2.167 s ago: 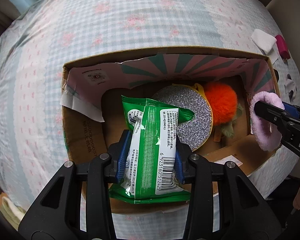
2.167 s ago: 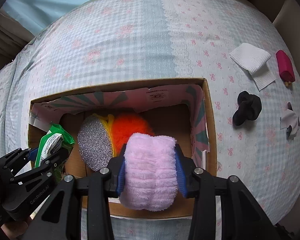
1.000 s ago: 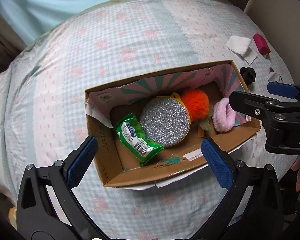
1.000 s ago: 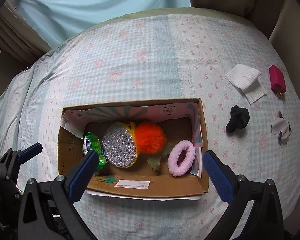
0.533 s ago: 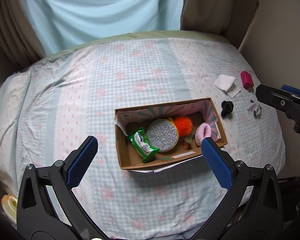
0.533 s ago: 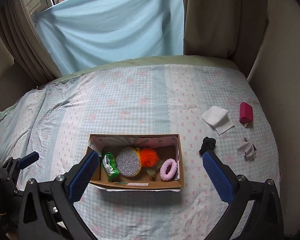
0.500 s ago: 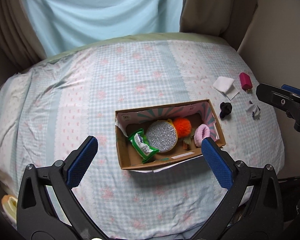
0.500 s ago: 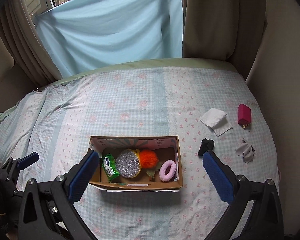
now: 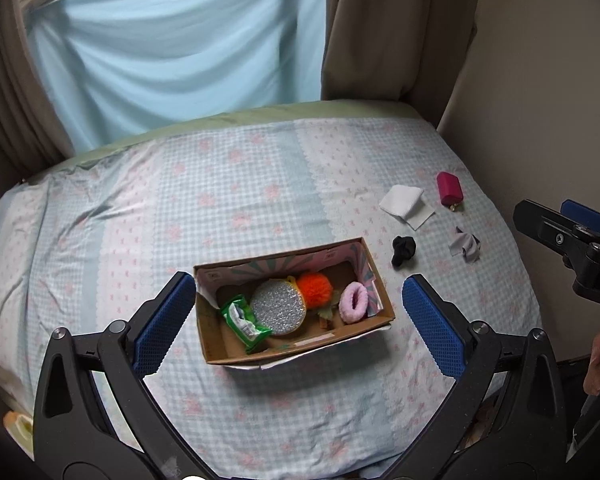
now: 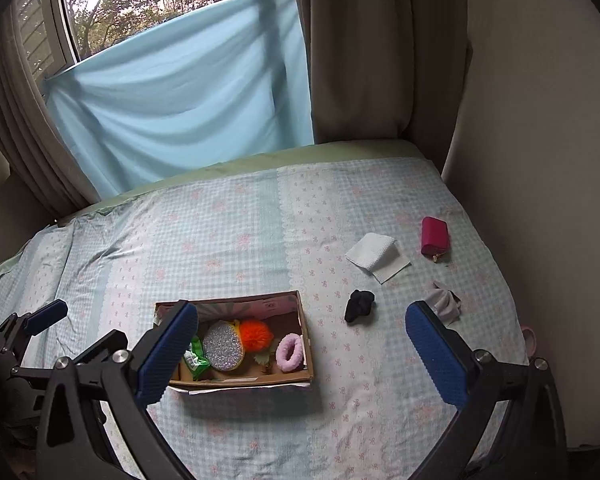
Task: Organize soft objects
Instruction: 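Release wipe pack and hair tie into the box and lift both tools, then grasp the black scrunchie with the left tool while the right tool grasps the grey cloth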
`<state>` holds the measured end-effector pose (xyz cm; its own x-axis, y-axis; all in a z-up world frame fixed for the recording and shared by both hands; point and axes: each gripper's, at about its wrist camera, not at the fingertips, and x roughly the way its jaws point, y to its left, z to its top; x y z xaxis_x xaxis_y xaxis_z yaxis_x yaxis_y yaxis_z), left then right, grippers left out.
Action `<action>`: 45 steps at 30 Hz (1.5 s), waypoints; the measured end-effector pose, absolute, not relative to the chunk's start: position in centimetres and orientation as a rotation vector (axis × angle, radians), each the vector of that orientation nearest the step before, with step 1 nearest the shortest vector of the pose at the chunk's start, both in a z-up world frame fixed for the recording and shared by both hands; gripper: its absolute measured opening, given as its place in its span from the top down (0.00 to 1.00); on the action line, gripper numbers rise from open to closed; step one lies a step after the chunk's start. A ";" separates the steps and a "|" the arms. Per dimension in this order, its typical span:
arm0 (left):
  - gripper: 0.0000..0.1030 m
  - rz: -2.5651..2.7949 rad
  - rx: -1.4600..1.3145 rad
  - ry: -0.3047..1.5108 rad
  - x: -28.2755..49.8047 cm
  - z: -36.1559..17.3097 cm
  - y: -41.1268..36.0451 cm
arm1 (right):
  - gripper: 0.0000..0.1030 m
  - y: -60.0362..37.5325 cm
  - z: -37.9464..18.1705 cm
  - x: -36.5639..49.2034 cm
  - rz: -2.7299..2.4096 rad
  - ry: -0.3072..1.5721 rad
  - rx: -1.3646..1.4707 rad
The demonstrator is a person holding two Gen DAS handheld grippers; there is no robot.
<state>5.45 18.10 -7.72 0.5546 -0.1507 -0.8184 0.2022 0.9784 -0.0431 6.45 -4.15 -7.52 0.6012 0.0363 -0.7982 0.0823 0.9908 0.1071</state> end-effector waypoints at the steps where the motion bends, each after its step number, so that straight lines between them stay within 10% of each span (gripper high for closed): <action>1: 0.00 -0.214 0.059 0.959 5.5 -7.7 17.2 | 0.00 -5.1 -7.5 6.4 -0.035 0.924 0.139; 20: 0.00 -0.271 0.005 0.994 11.2 -13.3 -4.4 | 0.00 -25.9 -16.9 10.1 -0.108 0.973 0.191; 45: 0.06 -0.029 0.013 1.101 19.8 -41.7 -13.2 | 0.07 -31.4 -43.3 17.3 -0.101 1.120 0.211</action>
